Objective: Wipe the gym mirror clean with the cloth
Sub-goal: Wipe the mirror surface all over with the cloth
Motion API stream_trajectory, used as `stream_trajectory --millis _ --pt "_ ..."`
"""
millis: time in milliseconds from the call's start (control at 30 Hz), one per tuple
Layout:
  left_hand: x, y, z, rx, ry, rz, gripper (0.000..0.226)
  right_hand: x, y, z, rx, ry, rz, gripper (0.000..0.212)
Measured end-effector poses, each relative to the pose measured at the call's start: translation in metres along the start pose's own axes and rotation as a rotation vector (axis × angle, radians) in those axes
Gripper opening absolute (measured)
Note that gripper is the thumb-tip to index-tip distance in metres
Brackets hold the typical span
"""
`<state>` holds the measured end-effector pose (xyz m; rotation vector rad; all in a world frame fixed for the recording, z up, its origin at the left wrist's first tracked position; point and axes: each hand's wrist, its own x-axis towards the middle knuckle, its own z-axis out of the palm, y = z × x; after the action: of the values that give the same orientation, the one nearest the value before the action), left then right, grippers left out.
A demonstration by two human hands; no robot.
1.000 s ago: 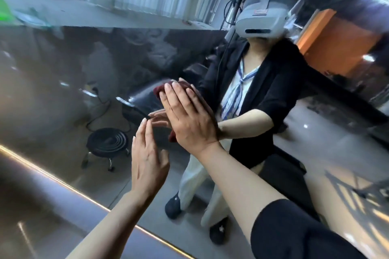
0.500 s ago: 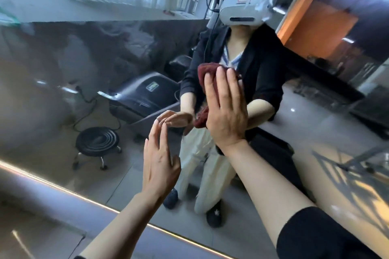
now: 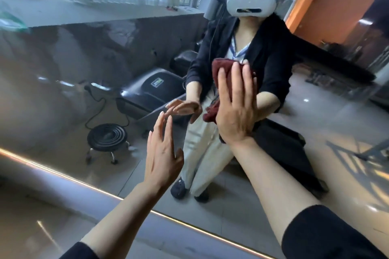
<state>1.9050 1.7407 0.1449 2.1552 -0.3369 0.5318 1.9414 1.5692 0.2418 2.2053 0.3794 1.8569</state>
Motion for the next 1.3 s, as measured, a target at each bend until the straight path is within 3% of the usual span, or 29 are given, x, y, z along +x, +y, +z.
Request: stream_trajectory --millis 167,333,500,567,667,733,833,967,1167,1300 --pt "0.008 0.018 0.002 0.05 0.006 0.111 0.092 -0.05 0.0 -0.002 0.013 -0.238 -0.383 0.049" --pt "0.013 0.055 -0.002 0.067 0.029 0.265 0.101 -0.094 0.083 -0.052 -0.11 -0.19 -0.315 0.05" --pt "0.025 0.093 0.0 0.121 -0.005 0.314 0.1 -0.038 0.079 -0.045 -0.025 0.001 0.041 0.04" --pt "0.029 0.1 -0.002 0.173 0.004 0.327 0.103 -0.027 0.056 -0.034 0.014 -0.051 -0.024 0.047" --pt "0.03 0.105 -0.01 0.201 0.003 0.29 0.101 -0.04 0.044 -0.032 0.06 -0.266 -0.275 0.075" --pt "0.029 0.104 -0.016 0.271 -0.002 0.28 0.098 -0.049 0.056 -0.041 0.046 -0.279 -0.315 0.069" --pt "0.036 0.105 -0.031 0.323 0.006 0.289 0.096 -0.051 0.091 -0.056 -0.055 -0.102 -0.112 0.048" --pt "0.063 0.12 -0.047 0.325 0.084 0.337 0.095 -0.009 0.137 -0.073 -0.106 0.141 0.212 0.039" --pt "0.107 0.14 -0.061 0.3 0.169 0.443 0.101 0.019 0.155 -0.074 -0.193 0.212 0.266 0.056" --pt "0.124 0.133 -0.065 0.256 0.225 0.531 0.097 0.042 0.139 -0.068 -0.216 0.278 0.35 0.05"
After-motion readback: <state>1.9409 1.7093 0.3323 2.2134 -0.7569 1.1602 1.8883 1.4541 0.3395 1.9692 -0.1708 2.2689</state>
